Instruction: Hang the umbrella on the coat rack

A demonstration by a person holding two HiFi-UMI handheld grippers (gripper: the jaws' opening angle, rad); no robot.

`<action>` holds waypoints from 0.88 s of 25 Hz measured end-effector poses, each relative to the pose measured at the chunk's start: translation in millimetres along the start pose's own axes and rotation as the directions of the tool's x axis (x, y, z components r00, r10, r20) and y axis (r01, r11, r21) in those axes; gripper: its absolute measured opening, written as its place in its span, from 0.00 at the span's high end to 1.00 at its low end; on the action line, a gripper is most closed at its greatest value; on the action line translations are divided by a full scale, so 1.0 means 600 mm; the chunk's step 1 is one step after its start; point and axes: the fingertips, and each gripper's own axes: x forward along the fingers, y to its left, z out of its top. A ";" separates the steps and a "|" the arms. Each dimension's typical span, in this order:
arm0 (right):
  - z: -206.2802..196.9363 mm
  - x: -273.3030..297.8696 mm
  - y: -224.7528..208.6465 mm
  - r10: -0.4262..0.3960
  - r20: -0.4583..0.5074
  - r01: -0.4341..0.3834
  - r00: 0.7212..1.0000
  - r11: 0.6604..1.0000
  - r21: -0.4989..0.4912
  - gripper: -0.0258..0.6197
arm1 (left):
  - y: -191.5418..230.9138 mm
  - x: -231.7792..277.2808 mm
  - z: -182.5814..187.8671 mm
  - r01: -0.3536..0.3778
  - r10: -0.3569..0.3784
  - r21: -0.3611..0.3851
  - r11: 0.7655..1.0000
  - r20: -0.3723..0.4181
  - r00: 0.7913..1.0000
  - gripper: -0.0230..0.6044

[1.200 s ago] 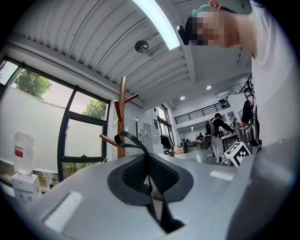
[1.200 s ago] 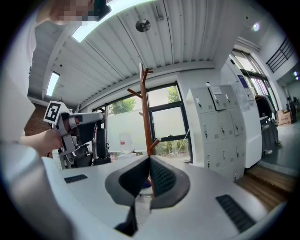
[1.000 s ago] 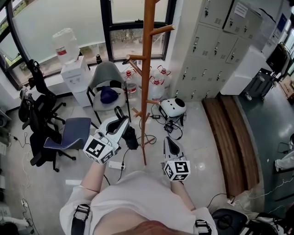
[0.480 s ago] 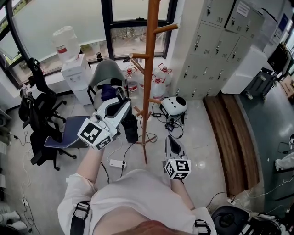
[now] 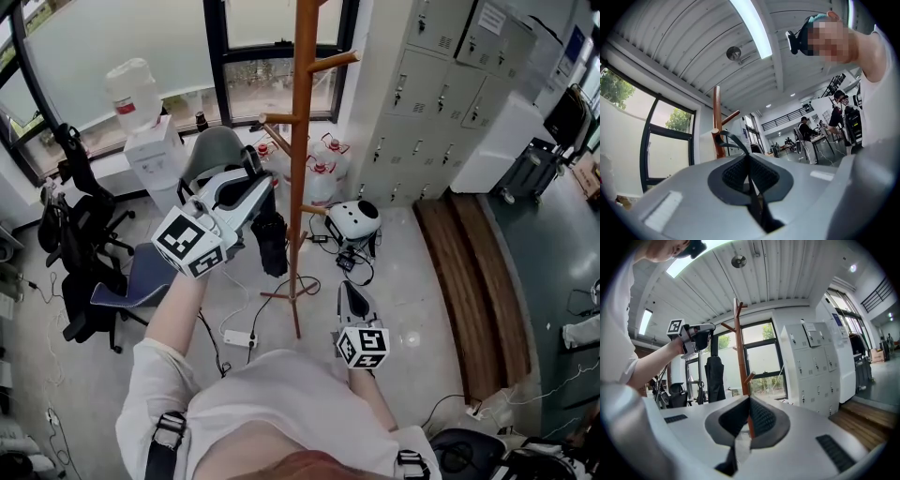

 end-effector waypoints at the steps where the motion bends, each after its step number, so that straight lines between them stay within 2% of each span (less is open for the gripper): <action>1: -0.001 0.000 -0.001 -0.002 -0.001 0.002 1.000 1.000 0.001 0.95 | 0.004 0.005 0.004 0.006 -0.006 0.002 1.000 0.001 1.000 0.95; 13: -0.010 -0.002 -0.017 -0.022 -0.009 0.022 1.000 1.000 0.017 0.95 | 0.024 0.045 0.051 0.079 -0.080 0.082 0.994 0.012 0.997 0.95; 19: -0.011 0.000 -0.020 -0.025 -0.011 0.025 1.000 0.999 0.024 0.95 | 0.040 0.066 0.056 0.117 -0.117 0.065 0.991 -0.001 0.993 0.95; 22: -0.012 0.002 -0.020 -0.024 -0.014 0.025 1.000 0.999 0.027 0.95 | 0.048 0.072 0.042 0.115 -0.114 0.032 0.993 -0.016 0.993 0.95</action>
